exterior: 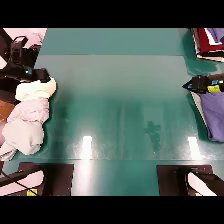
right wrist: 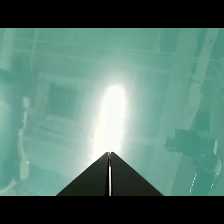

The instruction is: Fold the shirts.

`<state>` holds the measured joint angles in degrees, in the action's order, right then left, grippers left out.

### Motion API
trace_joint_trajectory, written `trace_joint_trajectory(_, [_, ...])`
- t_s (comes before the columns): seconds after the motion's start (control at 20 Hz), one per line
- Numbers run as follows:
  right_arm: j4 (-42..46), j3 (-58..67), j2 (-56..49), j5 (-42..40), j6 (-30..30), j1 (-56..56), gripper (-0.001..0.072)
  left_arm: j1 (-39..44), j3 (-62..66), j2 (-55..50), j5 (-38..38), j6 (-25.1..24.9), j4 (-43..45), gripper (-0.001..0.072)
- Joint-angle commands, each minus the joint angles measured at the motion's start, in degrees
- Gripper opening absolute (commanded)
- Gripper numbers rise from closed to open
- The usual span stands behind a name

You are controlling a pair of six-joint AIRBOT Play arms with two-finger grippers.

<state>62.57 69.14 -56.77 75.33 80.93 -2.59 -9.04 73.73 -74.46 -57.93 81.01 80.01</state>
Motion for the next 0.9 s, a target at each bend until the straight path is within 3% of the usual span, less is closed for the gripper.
trace_joint_trajectory(0.0, [-0.02, -0.02, 0.04, 0.02, 0.04, -0.04, 0.0019, -5.75, -1.55, -5.81, 4.13, 0.26, 2.34, 0.0625])
trace_joint_trajectory(0.2, [-0.07, -0.02, 0.04, -0.22, 0.04, -0.04, 0.0019, -6.47, -1.53, -11.87, 8.11, 0.24, 2.43, 0.0623])
trace_joint_trajectory(0.25, [-0.04, -0.02, 0.04, -0.22, 0.04, -0.02, 0.0019, -6.47, -1.53, -12.37, 8.85, 0.24, 2.4, 0.0553])
trace_joint_trajectory(0.35, [-0.04, -0.02, 0.04, -0.5, 0.04, -0.04, 0.0019, -6.47, -1.42, -12.37, 9.73, 0.04, 2.32, 0.0075])
trace_joint_trajectory(0.4, [-0.07, 0.0, 0.04, -0.87, 0.04, -0.04, 0.0019, -6.47, -0.79, -12.37, 9.07, 0.09, 2.25, 0.0027])
trace_joint_trajectory(0.55, [-0.04, 2.05, 0.07, -1.79, 0.07, -0.02, 0.0019, -6.03, 4.2, -9.57, 4.31, -0.09, -1.36, 0.0026])
trace_joint_trajectory(0.85, [0.0, 16.55, 0.04, -7.58, 0.04, -0.02, 0.0019, 3.1, 22.49, 8.79, -7.37, -3.34, -1.64, 0.0026])
